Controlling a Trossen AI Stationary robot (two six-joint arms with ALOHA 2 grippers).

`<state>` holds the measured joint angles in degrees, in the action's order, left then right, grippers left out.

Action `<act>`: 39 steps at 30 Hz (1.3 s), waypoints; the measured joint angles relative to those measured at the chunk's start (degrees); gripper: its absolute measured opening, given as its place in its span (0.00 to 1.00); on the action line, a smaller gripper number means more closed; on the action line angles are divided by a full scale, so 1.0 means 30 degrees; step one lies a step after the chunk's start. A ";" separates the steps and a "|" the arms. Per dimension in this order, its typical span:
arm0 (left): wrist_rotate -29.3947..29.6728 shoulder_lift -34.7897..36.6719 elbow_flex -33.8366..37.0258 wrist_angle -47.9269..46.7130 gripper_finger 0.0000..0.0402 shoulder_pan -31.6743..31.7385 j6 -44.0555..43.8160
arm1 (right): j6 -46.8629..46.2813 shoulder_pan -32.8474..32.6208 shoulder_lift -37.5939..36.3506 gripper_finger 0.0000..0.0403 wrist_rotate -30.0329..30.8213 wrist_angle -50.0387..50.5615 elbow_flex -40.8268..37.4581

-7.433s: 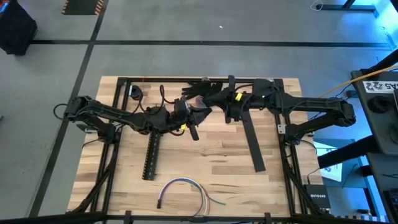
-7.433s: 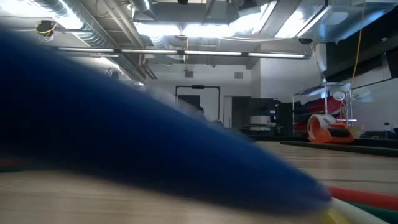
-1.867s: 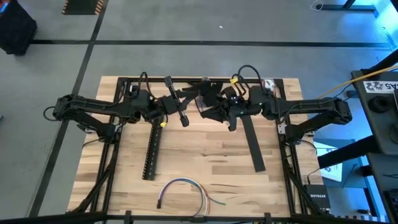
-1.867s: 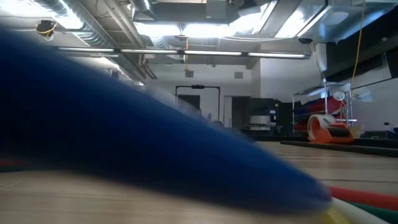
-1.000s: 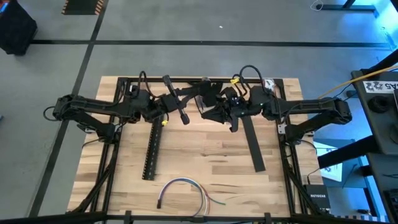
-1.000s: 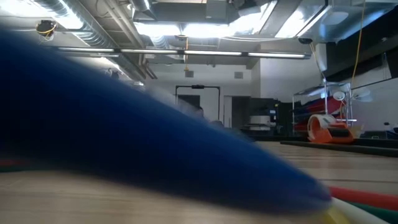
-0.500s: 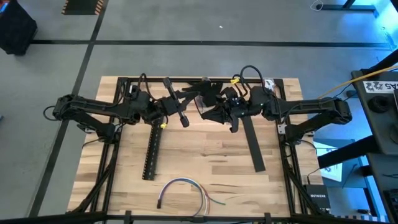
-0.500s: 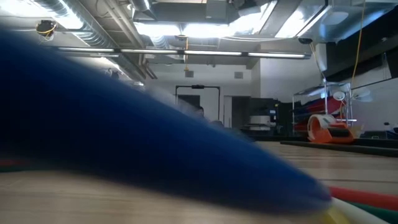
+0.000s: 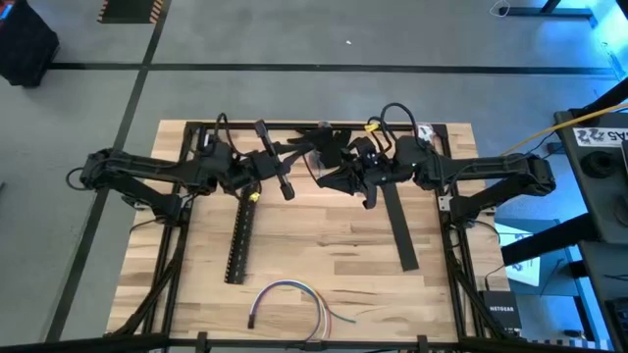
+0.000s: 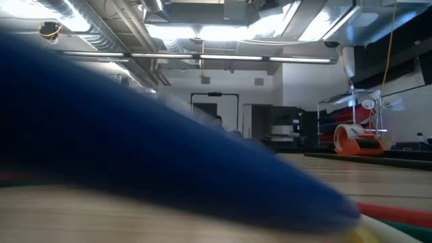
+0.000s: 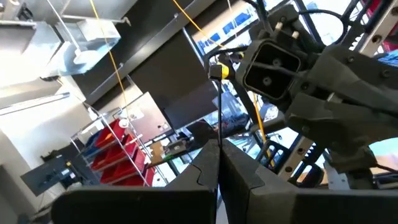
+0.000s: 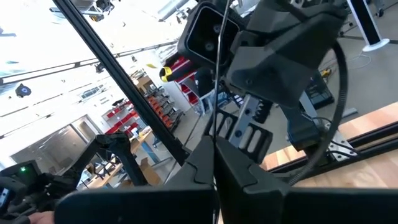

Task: Ziptie cables
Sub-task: Wrap the cable wires together using the black zip tie

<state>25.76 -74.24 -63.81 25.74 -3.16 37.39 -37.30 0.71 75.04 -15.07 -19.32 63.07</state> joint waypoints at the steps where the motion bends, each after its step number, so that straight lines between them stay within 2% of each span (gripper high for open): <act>1: 0.0000 -0.0005 0.0000 0.0008 0.00 0.0000 0.0036 | 0.0005 0.0000 0.0001 0.00 0.0000 -0.0010 0.0000; 20: -0.0539 -0.0005 -0.0007 0.0202 0.00 0.0104 0.0049 | 0.0015 0.0022 0.0023 0.00 0.0823 0.0425 0.0000; 39: -0.0536 -0.0101 -0.0007 0.0024 0.00 0.0197 -0.0368 | 0.0015 0.0000 0.0023 0.00 0.0306 0.0199 0.0000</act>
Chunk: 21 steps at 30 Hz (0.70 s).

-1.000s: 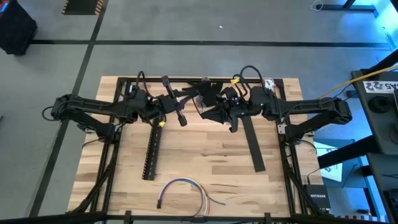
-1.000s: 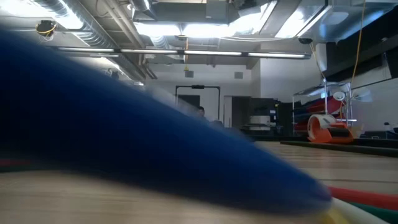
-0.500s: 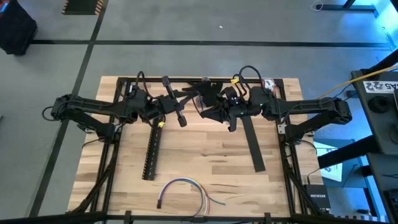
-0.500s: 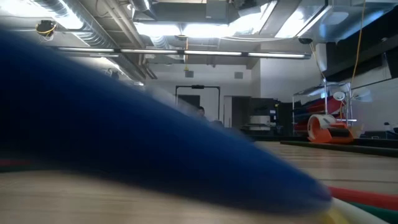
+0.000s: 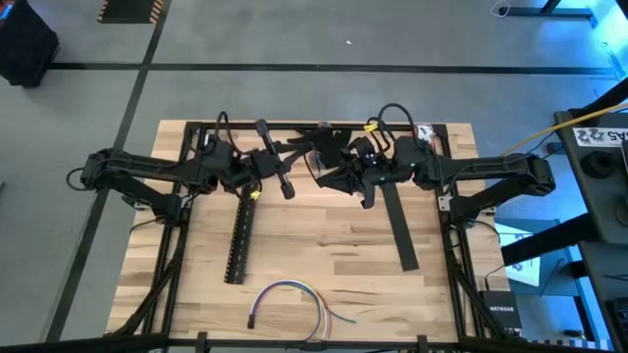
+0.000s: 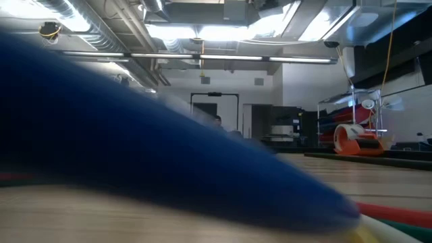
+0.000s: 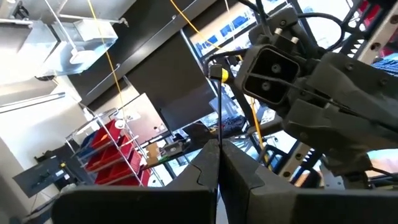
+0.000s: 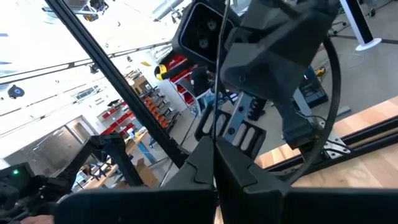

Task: Ziptie cables
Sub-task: Wrap the cable wires together using the black zip tie

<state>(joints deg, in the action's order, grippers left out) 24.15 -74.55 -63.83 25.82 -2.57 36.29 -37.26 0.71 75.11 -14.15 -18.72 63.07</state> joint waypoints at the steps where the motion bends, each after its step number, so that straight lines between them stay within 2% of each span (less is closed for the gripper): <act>1: 0.0004 -0.0025 0.0001 -0.0024 0.00 0.0000 -0.0012 | 0.0000 0.0000 0.0000 0.00 0.0000 -0.0001 0.0000; 21: 0.0004 -0.0042 0.0000 0.0093 0.00 -0.0197 0.0184 | 0.0007 0.0007 0.0000 0.00 0.0189 0.0234 0.0000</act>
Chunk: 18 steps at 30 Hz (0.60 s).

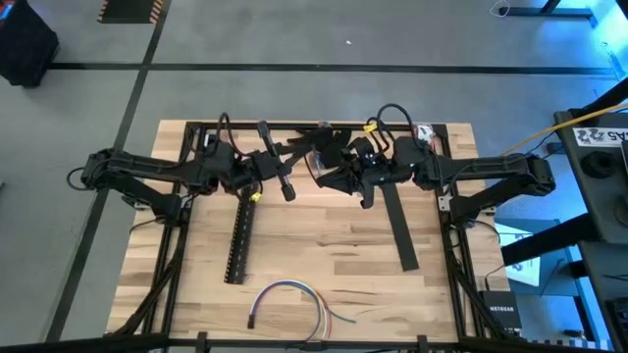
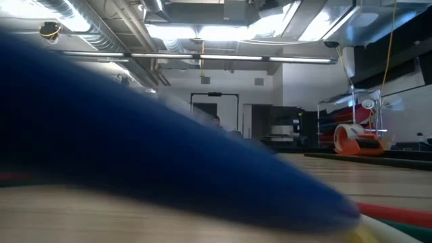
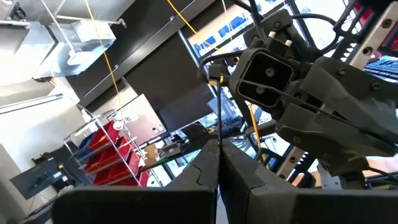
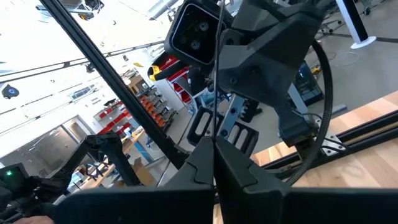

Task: Ziptie cables
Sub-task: Wrap the cable wires together using the black zip tie

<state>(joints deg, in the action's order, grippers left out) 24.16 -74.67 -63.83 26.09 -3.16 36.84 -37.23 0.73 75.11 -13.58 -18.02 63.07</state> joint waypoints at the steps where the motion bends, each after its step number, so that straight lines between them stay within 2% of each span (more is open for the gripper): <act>1: 0.0000 0.0000 0.0002 -0.0032 0.00 0.0000 0.0000 | 0.0000 0.0000 0.0000 0.00 0.0000 -0.0058 0.0000; 9: 0.0005 0.0000 0.0000 -0.0143 0.00 0.0000 0.1006 | -0.1246 0.0015 0.0000 0.00 -0.0026 -0.0115 0.0000; 18: 0.0037 -0.0092 0.0000 -0.1682 0.00 0.0007 0.3358 | -0.7583 0.0015 0.0000 0.00 -0.1169 -0.0407 0.0000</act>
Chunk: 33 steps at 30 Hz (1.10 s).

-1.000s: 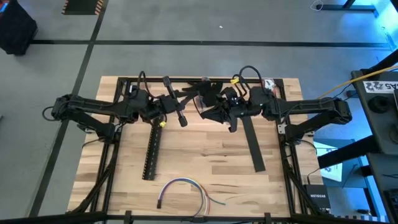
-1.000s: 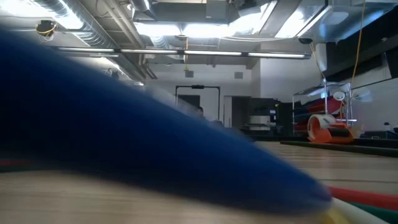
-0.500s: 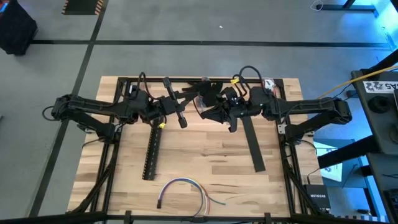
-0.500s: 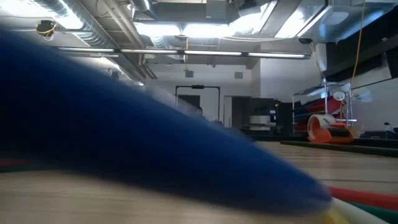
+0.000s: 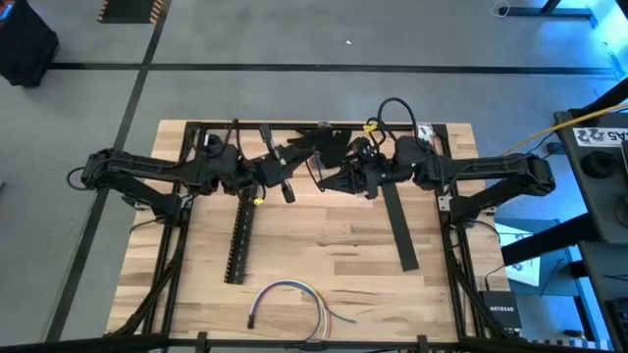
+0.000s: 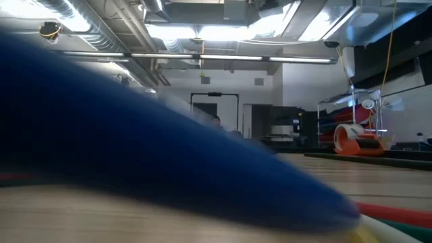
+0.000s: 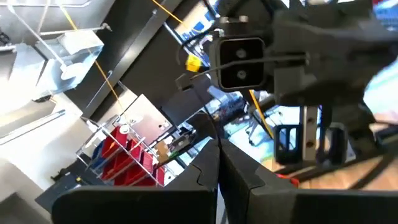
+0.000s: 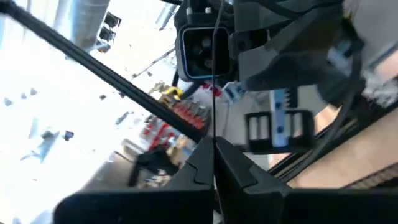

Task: Ziptie cables
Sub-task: Wrap the cable wires together using the black zip tie

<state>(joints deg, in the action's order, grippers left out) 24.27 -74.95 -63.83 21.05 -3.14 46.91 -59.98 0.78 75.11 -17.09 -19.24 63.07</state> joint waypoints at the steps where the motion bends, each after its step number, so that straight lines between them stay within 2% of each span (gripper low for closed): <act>1: 0.0014 -0.0020 0.0000 -0.0157 0.00 0.0000 0.0266 | -0.0701 0.0000 0.0000 0.00 -0.0010 0.0054 0.0000; 7: 0.1121 -0.0163 0.0000 -0.0459 0.00 0.0000 0.2416 | -0.4047 0.0000 -0.0015 0.00 0.0003 0.1604 -0.0007; 13: 0.2026 -0.0185 0.0123 -0.1157 0.00 0.0234 0.2862 | -0.5685 0.0133 -0.0006 0.00 -0.0188 0.2380 -0.0009; 21: 0.1826 -0.0156 0.0233 -0.1305 0.00 -0.0170 0.2425 | -0.5579 0.0643 -0.0273 0.00 -0.0660 0.2450 -0.0015; 24: 0.2009 -0.0156 0.0233 -0.1275 0.00 -0.0325 0.1930 | -0.4668 0.0678 -0.0335 0.00 -0.0759 0.2423 -0.0015; 27: 0.2718 -0.0156 0.0233 -0.1019 0.00 -0.0102 0.0368 | -0.2767 0.0593 -0.0448 0.00 -0.1684 0.2533 -0.0015; 33: 0.2655 -0.0142 0.0240 -0.0101 0.00 -0.0058 -0.4689 | 0.4240 0.0241 -0.0733 0.00 -0.1515 0.3155 -0.0014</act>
<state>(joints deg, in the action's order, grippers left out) 32.24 -75.38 -63.11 20.75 -3.31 32.85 -47.26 1.50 72.91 -21.63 -9.78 63.03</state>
